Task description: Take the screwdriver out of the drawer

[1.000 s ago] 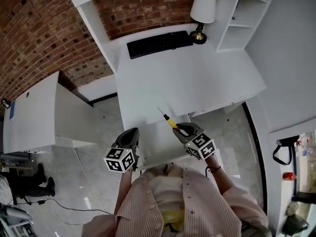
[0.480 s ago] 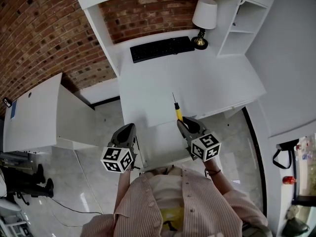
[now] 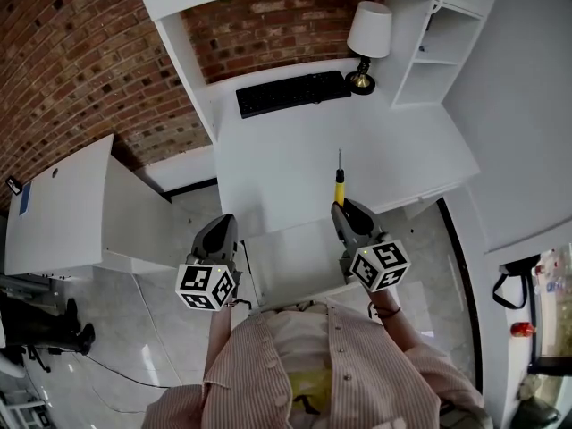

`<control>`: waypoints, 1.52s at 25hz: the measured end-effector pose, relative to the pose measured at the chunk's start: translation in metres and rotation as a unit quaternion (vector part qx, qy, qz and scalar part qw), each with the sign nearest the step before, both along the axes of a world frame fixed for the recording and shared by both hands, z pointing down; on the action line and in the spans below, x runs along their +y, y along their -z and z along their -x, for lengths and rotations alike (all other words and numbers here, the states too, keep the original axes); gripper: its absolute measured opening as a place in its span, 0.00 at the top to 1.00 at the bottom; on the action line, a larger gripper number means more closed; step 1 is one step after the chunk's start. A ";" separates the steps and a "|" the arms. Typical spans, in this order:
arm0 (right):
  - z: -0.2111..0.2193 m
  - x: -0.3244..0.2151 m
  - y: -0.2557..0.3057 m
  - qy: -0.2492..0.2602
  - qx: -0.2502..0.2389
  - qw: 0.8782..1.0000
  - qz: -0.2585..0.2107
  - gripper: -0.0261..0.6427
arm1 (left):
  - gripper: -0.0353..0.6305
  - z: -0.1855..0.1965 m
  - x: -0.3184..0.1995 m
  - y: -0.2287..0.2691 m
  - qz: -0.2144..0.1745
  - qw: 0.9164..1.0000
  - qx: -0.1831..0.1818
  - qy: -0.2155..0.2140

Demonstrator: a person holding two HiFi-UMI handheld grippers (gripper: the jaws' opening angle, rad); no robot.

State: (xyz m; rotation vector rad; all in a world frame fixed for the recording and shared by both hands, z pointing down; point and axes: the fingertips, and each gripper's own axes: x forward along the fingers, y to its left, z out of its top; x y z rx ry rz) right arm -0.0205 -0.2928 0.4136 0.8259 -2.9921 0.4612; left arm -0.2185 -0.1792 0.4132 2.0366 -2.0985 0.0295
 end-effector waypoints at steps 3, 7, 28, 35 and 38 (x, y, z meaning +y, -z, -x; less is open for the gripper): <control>-0.003 -0.004 0.009 -0.006 -0.012 1.000 -0.006 0.84 | 0.95 0.006 0.001 0.008 -0.012 1.000 -0.006 0.011; -0.008 -0.011 0.016 -0.014 -0.015 1.000 -0.017 0.84 | 0.95 0.010 0.000 0.017 -0.022 0.999 -0.013 0.022; -0.026 -0.031 0.014 -0.038 -0.008 0.999 -0.025 0.84 | 0.95 0.013 -0.003 0.016 -0.015 0.999 -0.021 0.043; -0.025 -0.030 0.012 -0.038 -0.005 0.999 -0.022 0.84 | 0.95 0.015 -0.004 0.015 -0.013 0.999 -0.021 0.045; -0.026 -0.031 0.010 -0.039 -0.007 0.999 -0.019 0.84 | 0.95 0.015 -0.005 0.013 -0.011 0.999 -0.021 0.045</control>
